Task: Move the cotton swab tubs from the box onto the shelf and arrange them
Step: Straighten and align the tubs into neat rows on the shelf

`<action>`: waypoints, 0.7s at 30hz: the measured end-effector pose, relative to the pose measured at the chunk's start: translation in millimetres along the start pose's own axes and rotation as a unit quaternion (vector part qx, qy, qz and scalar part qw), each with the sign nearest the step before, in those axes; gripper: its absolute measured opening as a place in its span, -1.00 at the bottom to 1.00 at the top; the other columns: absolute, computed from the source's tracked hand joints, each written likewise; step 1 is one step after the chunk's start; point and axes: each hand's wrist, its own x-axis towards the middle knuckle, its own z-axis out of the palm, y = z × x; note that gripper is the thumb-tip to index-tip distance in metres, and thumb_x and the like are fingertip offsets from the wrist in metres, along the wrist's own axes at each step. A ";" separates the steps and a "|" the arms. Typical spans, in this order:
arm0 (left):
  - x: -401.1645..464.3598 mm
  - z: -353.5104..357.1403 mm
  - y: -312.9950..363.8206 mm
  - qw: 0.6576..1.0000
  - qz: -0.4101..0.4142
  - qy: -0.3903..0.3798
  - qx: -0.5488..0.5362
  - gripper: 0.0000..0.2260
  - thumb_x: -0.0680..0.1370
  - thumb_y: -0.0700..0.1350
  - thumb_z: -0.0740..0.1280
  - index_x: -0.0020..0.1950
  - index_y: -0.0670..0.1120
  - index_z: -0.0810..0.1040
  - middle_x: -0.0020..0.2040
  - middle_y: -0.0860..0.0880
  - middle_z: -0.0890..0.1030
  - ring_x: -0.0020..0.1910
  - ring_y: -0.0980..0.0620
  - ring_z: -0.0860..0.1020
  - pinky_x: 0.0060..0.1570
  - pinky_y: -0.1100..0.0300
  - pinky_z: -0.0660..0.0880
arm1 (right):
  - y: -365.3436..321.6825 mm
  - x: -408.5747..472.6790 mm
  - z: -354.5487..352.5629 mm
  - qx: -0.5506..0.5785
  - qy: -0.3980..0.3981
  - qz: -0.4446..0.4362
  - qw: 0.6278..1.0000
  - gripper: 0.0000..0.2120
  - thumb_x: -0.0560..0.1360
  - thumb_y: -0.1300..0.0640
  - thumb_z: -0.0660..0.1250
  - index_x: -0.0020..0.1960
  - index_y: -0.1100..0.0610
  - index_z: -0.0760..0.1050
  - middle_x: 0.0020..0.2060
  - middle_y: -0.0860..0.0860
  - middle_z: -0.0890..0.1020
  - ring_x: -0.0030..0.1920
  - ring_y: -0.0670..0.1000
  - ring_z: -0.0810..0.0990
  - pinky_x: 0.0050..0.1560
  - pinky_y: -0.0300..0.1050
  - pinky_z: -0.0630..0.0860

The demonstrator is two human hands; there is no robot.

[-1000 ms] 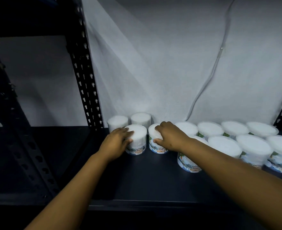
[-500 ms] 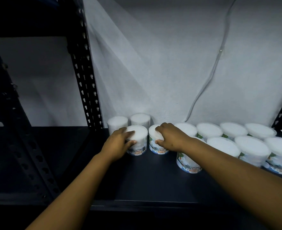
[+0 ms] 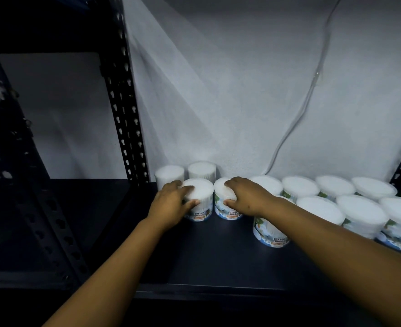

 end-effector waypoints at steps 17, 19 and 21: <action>1.3 -3.3 -1.7 0.999 -0.002 -0.031 -0.028 -0.54 0.55 0.13 0.29 0.43 0.04 0.40 0.48 -0.10 0.31 0.46 -0.05 0.25 0.44 0.09 0.18 | 2.7 3.1 4.7 -0.003 0.007 0.005 1.000 -0.50 0.52 -0.07 0.28 0.37 0.15 0.34 0.28 0.11 0.45 0.27 0.12 0.42 0.24 0.00 0.40; 1.6 -4.0 -1.3 0.999 -0.003 -0.033 -0.028 -0.54 0.55 0.13 0.28 0.43 0.05 0.39 0.49 -0.10 0.30 0.47 -0.04 0.23 0.44 0.10 0.17 | 3.1 3.4 5.0 -0.001 0.007 0.006 1.000 -0.49 0.52 -0.07 0.28 0.38 0.15 0.33 0.29 0.11 0.45 0.27 0.12 0.41 0.25 0.00 0.40; 1.3 -4.5 -1.0 0.999 -0.005 -0.034 -0.029 -0.53 0.55 0.13 0.28 0.43 0.05 0.38 0.49 -0.09 0.29 0.47 -0.04 0.23 0.44 0.11 0.16 | 3.3 3.3 5.1 0.000 0.007 0.004 1.000 -0.49 0.52 -0.07 0.28 0.38 0.16 0.33 0.30 0.12 0.44 0.28 0.12 0.41 0.25 0.00 0.39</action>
